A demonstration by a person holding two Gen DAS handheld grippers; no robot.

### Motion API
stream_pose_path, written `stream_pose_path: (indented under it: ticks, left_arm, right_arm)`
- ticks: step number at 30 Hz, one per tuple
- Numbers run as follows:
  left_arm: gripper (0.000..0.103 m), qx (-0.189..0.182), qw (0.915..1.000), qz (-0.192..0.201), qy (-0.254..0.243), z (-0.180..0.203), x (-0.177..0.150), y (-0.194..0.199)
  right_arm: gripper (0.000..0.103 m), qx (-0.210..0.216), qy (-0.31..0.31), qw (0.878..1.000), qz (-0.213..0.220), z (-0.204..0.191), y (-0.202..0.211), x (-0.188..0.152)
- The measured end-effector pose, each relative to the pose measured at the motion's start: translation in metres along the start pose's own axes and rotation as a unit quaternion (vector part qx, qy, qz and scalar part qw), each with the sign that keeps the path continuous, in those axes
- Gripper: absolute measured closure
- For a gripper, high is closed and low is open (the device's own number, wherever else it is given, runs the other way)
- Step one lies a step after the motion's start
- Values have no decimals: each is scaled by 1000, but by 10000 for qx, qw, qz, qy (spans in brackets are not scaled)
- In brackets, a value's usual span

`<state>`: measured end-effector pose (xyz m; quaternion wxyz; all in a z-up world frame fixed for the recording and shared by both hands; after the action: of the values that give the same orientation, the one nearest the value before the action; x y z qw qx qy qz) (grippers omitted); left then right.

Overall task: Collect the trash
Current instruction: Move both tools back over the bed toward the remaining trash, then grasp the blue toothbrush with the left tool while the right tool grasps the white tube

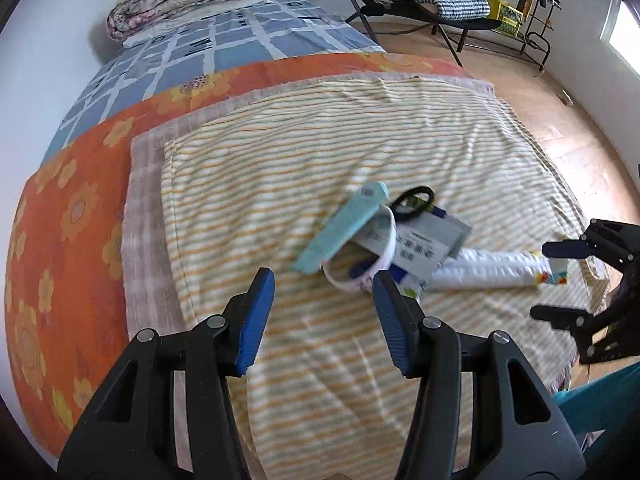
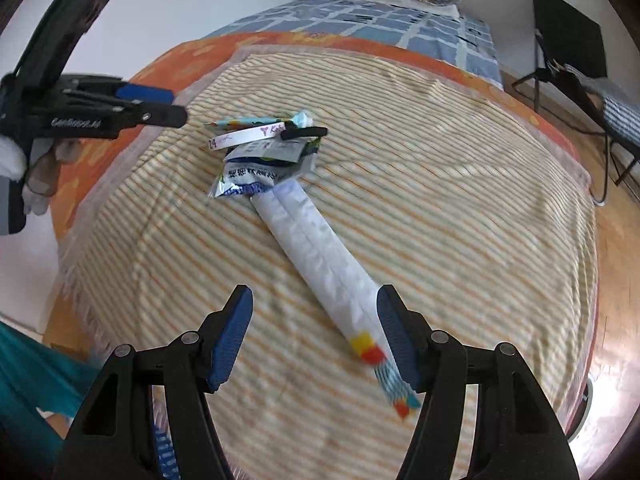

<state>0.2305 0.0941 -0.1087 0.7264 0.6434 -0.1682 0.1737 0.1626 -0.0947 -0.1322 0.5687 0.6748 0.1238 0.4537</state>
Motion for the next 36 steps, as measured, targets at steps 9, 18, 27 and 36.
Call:
stream_pose_path:
  ticks: [9, 18, 27, 36]
  left_arm:
    - [59, 50, 9996, -269, -110, 1, 15, -36]
    - [60, 105, 9989, -406, -217, 6, 21, -59]
    - [84, 110, 9988, -471, -10, 2, 25, -69]
    - [83, 213, 9988, -418, -115, 9, 33, -73]
  right_arm:
    - [39, -12, 491, 9985, -250, -9, -32, 14]
    - [44, -177, 533, 9974, -452, -4, -49, 11]
    - [73, -72, -53, 9992, -401, 19, -45, 2]
    - [83, -151, -724, 9966, -373, 42, -34, -17]
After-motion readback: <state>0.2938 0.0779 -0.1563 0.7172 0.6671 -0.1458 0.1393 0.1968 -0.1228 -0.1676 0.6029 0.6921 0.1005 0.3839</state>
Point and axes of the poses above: each gripper's, at about its wrist camera, not at the fingertips, and y roughly against the way its jaws point, z to its right, x to its top, the point moved 5 cm from there along -y, roughly the way its jaws point, and after that the axes turned 13 degrees about y, right-handed, at the moved point
